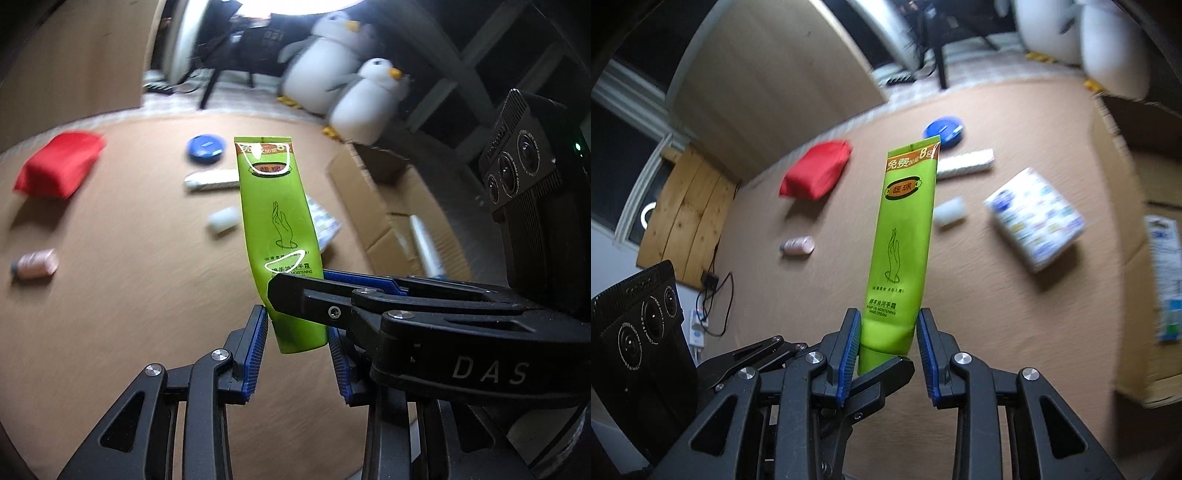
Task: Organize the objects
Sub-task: 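Carry the green tube into the cardboard box and open the right gripper, then move the left gripper over the small pink-and-white bottle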
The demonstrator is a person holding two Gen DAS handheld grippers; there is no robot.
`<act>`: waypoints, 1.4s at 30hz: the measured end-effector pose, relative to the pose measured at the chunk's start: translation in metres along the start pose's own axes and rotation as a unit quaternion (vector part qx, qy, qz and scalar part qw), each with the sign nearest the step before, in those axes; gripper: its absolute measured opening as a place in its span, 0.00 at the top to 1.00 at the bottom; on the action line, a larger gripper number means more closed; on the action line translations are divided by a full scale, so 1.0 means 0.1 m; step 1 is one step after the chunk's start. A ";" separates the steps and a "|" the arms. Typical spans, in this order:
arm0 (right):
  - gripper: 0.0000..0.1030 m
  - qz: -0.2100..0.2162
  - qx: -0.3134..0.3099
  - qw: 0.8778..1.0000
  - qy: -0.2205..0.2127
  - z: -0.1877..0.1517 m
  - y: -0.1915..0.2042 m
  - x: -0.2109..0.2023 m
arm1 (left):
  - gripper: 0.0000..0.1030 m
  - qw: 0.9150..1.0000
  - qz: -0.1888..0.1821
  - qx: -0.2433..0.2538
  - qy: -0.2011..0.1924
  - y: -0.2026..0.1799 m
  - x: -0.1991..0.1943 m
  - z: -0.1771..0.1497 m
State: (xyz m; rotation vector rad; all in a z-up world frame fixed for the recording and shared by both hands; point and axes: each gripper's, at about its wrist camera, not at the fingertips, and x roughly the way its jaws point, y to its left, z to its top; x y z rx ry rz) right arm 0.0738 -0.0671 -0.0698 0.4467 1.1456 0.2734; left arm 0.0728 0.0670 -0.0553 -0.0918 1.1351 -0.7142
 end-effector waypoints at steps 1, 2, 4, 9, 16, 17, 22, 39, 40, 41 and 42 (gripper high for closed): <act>0.72 -0.005 0.002 1.000 -0.007 0.04 -0.07 -0.08 | 0.65 1.000 -0.005 0.005 -0.001 -0.10 0.03 0.06; 0.72 -0.010 0.005 1.000 -0.013 0.08 -0.15 -0.16 | 0.65 1.000 -0.009 0.009 -0.002 -0.19 0.06 0.10; 0.72 -0.017 0.009 1.000 -0.023 0.13 -0.27 -0.28 | 0.65 1.000 -0.017 0.018 -0.004 -0.34 0.14 0.20; 0.72 -0.038 0.023 0.998 -0.042 0.24 -0.65 -0.58 | 0.65 0.999 -0.039 0.031 -0.003 -0.70 0.40 0.40; 0.72 -0.061 0.048 0.996 -0.049 0.27 -1.14 -0.80 | 0.65 0.997 -0.060 0.050 0.016 -1.18 0.82 0.54; 0.72 -0.064 0.051 0.995 -0.050 0.27 -1.18 -0.82 | 0.66 0.997 -0.062 0.052 0.019 -1.24 0.87 0.56; 0.72 -0.075 0.065 0.994 -0.054 0.27 -1.41 -0.91 | 0.65 0.995 -0.067 0.065 0.027 -1.41 1.02 0.57; 0.51 -0.106 0.080 0.989 -0.070 0.23 -1.49 -1.00 | 0.32 0.997 -0.046 0.066 0.005 -1.21 0.83 0.56; 0.51 -0.104 0.080 0.989 -0.071 0.22 -1.47 -1.00 | 0.32 0.997 -0.043 0.065 0.003 -1.16 0.79 0.53; 0.51 -0.101 0.080 0.989 -0.073 0.22 -1.45 -0.99 | 0.32 0.997 -0.040 0.063 0.001 -1.10 0.75 0.52; 0.51 -0.096 0.080 0.989 -0.074 0.21 -1.42 -0.98 | 0.32 0.998 -0.034 0.059 -0.002 -1.01 0.69 0.50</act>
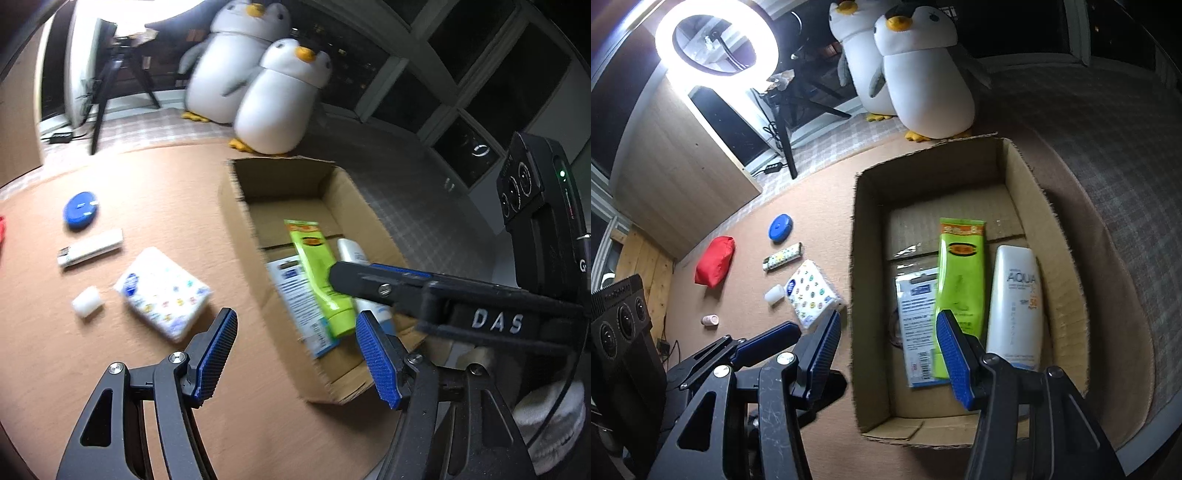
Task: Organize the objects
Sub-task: 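Move the left gripper over the small pink-and-white bottle, then grasp the pink-and-white bottle with the left gripper while the right gripper grasps the white foam block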
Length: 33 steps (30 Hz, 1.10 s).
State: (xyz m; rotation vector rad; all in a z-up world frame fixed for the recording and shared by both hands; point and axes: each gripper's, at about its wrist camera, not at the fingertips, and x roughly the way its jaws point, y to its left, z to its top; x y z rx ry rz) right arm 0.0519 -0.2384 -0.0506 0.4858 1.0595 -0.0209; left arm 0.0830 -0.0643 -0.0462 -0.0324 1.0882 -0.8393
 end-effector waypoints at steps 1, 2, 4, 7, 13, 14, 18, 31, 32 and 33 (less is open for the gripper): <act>0.51 0.004 -0.001 1.000 -0.001 -0.01 0.03 0.01 | 0.32 1.000 0.004 -0.004 -0.003 0.06 -0.06 -0.02; 0.51 0.007 -0.002 1.000 -0.003 -0.02 0.06 0.01 | 0.32 1.000 0.008 -0.008 -0.005 0.12 -0.11 -0.04; 0.51 0.010 -0.009 1.000 -0.010 -0.04 0.15 0.02 | 0.32 1.000 0.018 -0.021 -0.013 0.32 -0.28 -0.10; 0.51 0.018 -0.022 0.999 -0.018 -0.08 0.30 0.05 | 0.32 0.998 0.038 -0.045 -0.024 0.66 -0.55 -0.19; 0.50 0.043 -0.066 0.997 0.004 -0.17 0.73 0.24 | 0.32 0.990 0.090 -0.101 -0.043 1.46 -1.00 -0.35; 0.50 0.039 -0.075 0.996 0.005 -0.19 0.80 0.27 | 0.32 0.987 0.100 -0.115 -0.047 1.63 -1.10 -0.40; 0.50 0.042 -0.095 0.994 0.018 -0.27 1.09 0.43 | 0.32 0.976 0.135 -0.158 -0.065 2.18 -1.43 -0.52; 0.51 0.048 -0.109 0.992 0.050 -0.43 1.65 0.72 | 0.33 0.969 0.157 -0.185 -0.043 3.30 -1.78 -0.46; 0.51 0.048 -0.109 0.992 0.050 -0.43 1.67 0.73 | 0.33 0.971 0.155 -0.182 -0.033 3.37 -1.73 -0.44; 0.51 0.047 -0.109 0.992 0.050 -0.44 1.70 0.74 | 0.33 0.971 0.151 -0.181 -0.026 3.41 -1.68 -0.43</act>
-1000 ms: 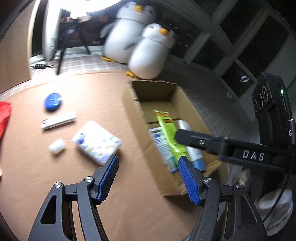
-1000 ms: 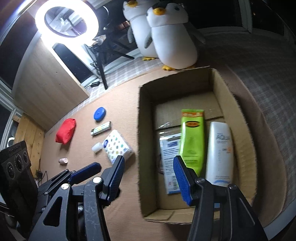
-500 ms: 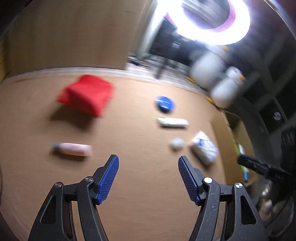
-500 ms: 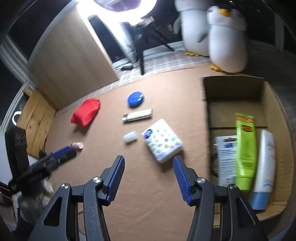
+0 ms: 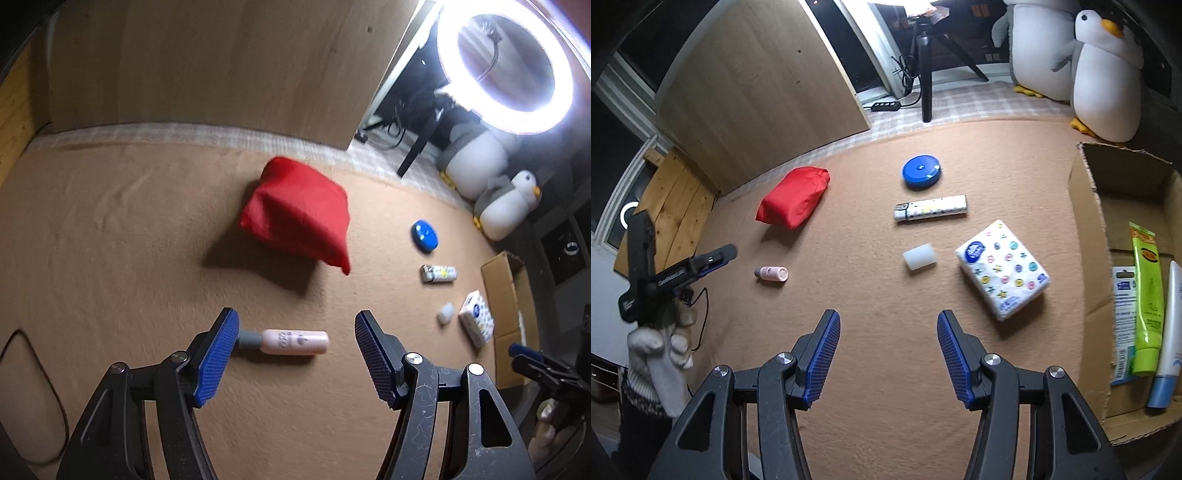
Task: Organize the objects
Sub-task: 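Grasp the pink-and-white bottle with the left gripper while the right gripper grasps the white foam block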
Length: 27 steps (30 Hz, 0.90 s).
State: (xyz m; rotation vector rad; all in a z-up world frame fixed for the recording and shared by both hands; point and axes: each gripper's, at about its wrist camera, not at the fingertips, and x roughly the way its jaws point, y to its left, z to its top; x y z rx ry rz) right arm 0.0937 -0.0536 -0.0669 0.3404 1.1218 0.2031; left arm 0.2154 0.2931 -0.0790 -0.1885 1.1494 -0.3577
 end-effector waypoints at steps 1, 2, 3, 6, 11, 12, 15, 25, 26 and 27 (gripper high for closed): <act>0.51 0.000 0.001 1.000 0.000 0.00 0.01 0.00 | 0.34 1.000 -0.004 -0.002 0.008 0.04 0.06 0.02; 0.51 0.000 0.003 1.000 0.000 0.00 0.02 0.01 | 0.36 1.000 -0.007 -0.006 0.013 0.06 0.11 0.02; 0.51 0.000 0.006 1.000 0.001 -0.01 0.02 0.01 | 0.36 1.000 -0.010 -0.015 0.021 0.12 0.18 0.03; 0.51 -0.001 0.012 1.000 0.002 -0.01 0.02 0.03 | 0.38 0.999 -0.012 -0.026 0.033 0.19 0.32 0.02; 0.51 -0.003 0.019 1.000 0.008 0.00 0.01 0.08 | 0.38 0.998 -0.032 -0.030 0.052 0.25 0.48 -0.04; 0.51 -0.003 0.020 1.000 0.009 0.00 0.00 0.09 | 0.38 0.997 -0.037 -0.033 0.055 0.26 0.49 -0.06; 0.50 -0.002 0.024 1.000 0.014 0.02 -0.02 0.12 | 0.38 0.996 -0.044 -0.040 0.063 0.28 0.51 -0.14; 0.51 0.005 0.015 0.999 0.028 0.12 0.00 0.27 | 0.38 0.997 -0.039 -0.003 0.065 0.03 0.44 -0.41; 0.51 0.005 0.012 0.999 0.029 0.13 0.01 0.29 | 0.38 0.998 -0.035 0.006 0.060 -0.02 0.43 -0.43; 0.51 0.006 0.008 0.999 0.030 0.14 0.01 0.30 | 0.38 0.998 -0.032 0.014 0.059 -0.06 0.43 -0.44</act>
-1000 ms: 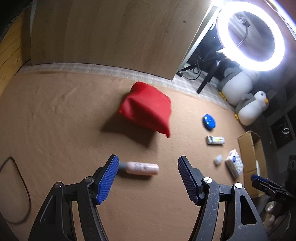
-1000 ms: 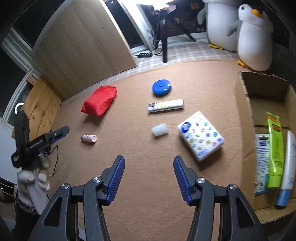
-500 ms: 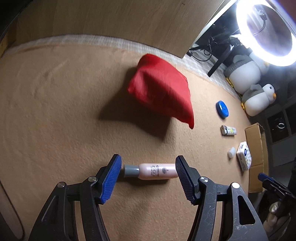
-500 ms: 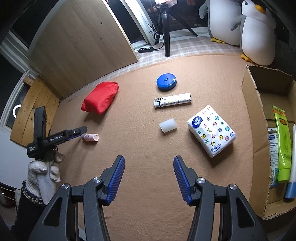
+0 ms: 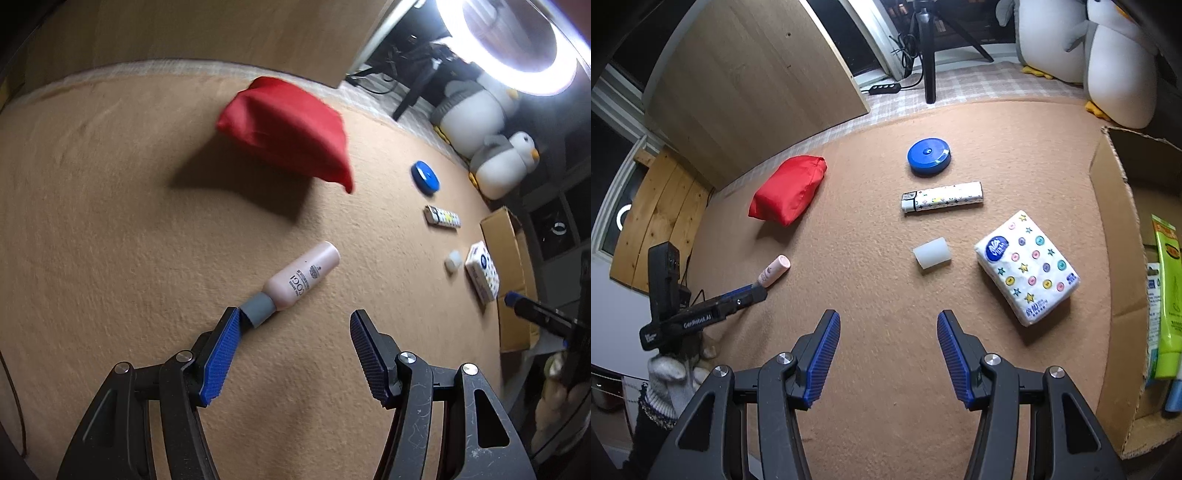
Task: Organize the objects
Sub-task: 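Grasp the pink-and-white bottle with the left gripper while the right gripper grasps the white foam block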
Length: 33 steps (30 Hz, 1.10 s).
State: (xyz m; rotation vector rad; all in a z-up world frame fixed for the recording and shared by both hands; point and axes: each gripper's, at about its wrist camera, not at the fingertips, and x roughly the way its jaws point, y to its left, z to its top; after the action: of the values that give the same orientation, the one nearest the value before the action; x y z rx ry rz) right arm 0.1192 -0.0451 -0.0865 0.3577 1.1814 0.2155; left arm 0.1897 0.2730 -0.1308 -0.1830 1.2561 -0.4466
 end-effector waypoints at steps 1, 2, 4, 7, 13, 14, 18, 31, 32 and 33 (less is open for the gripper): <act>0.51 0.000 -0.003 1.000 0.001 0.01 0.00 0.01 | 0.38 1.000 0.003 0.007 0.000 -0.04 0.00 0.00; 0.51 -0.001 -0.005 1.000 0.002 0.03 0.00 0.03 | 0.38 1.000 0.005 0.014 -0.001 -0.07 -0.01 -0.01; 0.51 -0.003 -0.006 1.000 0.003 0.08 -0.01 0.06 | 0.38 1.000 0.005 0.031 -0.002 -0.17 -0.03 -0.02; 0.51 0.001 -0.001 1.000 0.004 0.18 -0.06 0.09 | 0.38 0.999 0.014 0.041 -0.011 -0.25 -0.09 -0.02; 0.51 0.003 0.007 1.000 0.015 0.48 -0.13 0.22 | 0.38 0.997 0.050 0.046 -0.036 -0.22 -0.21 0.04; 0.51 -0.001 0.003 1.000 0.020 0.52 -0.12 0.27 | 0.37 0.997 0.051 0.044 -0.037 -0.21 -0.21 0.06; 0.51 -0.024 -0.022 0.998 0.048 0.62 -0.06 0.50 | 0.37 0.997 0.053 0.034 -0.034 -0.17 -0.15 0.15; 0.52 -0.102 -0.078 0.988 0.083 0.59 0.01 0.88 | 0.38 0.995 0.082 0.055 -0.016 -0.29 0.10 0.28; 0.52 -0.102 -0.079 0.988 0.084 0.58 0.02 0.89 | 0.38 0.995 0.083 0.055 -0.017 -0.29 0.11 0.29; 0.52 -0.103 -0.082 0.988 0.085 0.58 0.02 0.90 | 0.38 0.995 0.084 0.057 -0.018 -0.29 0.11 0.30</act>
State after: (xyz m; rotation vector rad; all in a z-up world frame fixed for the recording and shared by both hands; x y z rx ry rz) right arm 0.2060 -0.0209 -0.1444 0.0725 1.3490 0.1637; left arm 0.2137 0.2387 -0.1206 0.0124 1.1970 -0.3663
